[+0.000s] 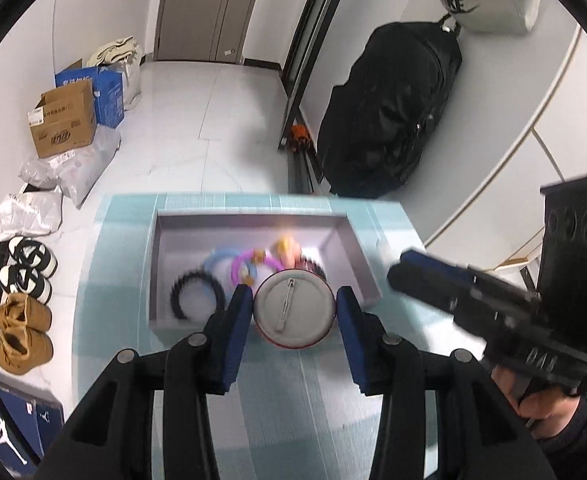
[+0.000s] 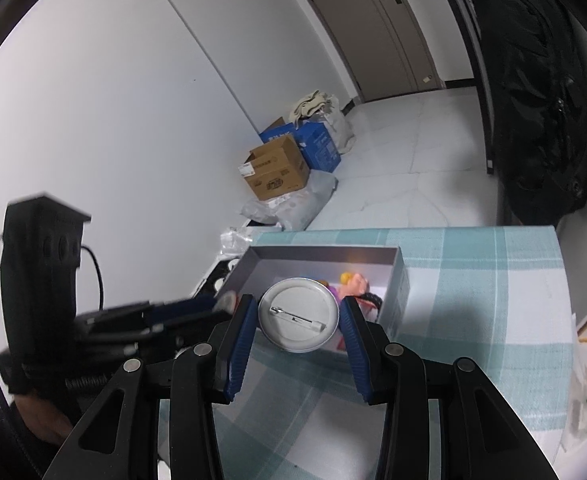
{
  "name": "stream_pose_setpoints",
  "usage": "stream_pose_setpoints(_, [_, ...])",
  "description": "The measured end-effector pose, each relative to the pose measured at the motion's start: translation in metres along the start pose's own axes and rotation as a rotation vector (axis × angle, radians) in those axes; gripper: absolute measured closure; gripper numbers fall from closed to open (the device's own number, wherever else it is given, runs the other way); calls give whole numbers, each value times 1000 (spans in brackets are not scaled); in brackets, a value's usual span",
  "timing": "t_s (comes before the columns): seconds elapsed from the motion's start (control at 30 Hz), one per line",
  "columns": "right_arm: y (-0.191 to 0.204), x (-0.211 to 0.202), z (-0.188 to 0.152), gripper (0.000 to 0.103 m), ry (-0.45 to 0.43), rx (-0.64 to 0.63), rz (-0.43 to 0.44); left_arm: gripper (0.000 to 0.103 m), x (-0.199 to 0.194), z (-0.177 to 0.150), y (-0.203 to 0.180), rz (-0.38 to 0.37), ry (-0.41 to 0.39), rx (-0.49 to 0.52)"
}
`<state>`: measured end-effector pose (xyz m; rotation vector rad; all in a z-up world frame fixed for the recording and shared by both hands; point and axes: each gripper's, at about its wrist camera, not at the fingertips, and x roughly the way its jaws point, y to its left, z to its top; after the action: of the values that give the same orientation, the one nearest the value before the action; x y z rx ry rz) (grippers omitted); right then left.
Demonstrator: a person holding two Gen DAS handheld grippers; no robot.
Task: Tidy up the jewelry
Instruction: 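Carry both pin badges over the silver box, then lower the badges into the box and open both grippers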
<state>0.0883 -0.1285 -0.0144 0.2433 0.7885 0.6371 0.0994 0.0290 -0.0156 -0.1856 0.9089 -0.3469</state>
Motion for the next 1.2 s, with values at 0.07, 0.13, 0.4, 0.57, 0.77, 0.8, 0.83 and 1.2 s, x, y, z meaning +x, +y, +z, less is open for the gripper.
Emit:
stream_pose_setpoints(0.07, [-1, 4, 5, 62, 5, 2, -2, 66, 2, 5, 2, -5, -6, 6])
stream_pose_setpoints(0.13, [-3, 9, 10, 62, 4, 9, -2, 66, 8, 11, 6, -3, -6, 13])
stream_pose_setpoints(0.4, [-13, 34, 23, 62, 31, 25, -25, 66, 26, 22, 20, -40, 28, -26])
stream_pose_setpoints(0.57, [-19, 50, 23, 60, 76, 33, -12, 64, 37, 25, 32, -107, 71, -84])
stream_pose_setpoints(0.77, [-21, 42, 22, 39, 39, 30, -24, 44, 30, 23, 50, -145, 64, -168])
stream_pose_setpoints(0.8, [-21, 38, 22, 38, 29, 28, -30, 43, 26, 22, 51, -142, 55, -171])
stream_pose_setpoints(0.83, [-21, 34, 23, 37, 18, 29, -38, 43, 24, 22, 50, -145, 50, -172])
stream_pose_setpoints(1.2, [-2, -9, 13, 21, -69, -25, -92, 42, -8, 12, 28, 37, -65, -121])
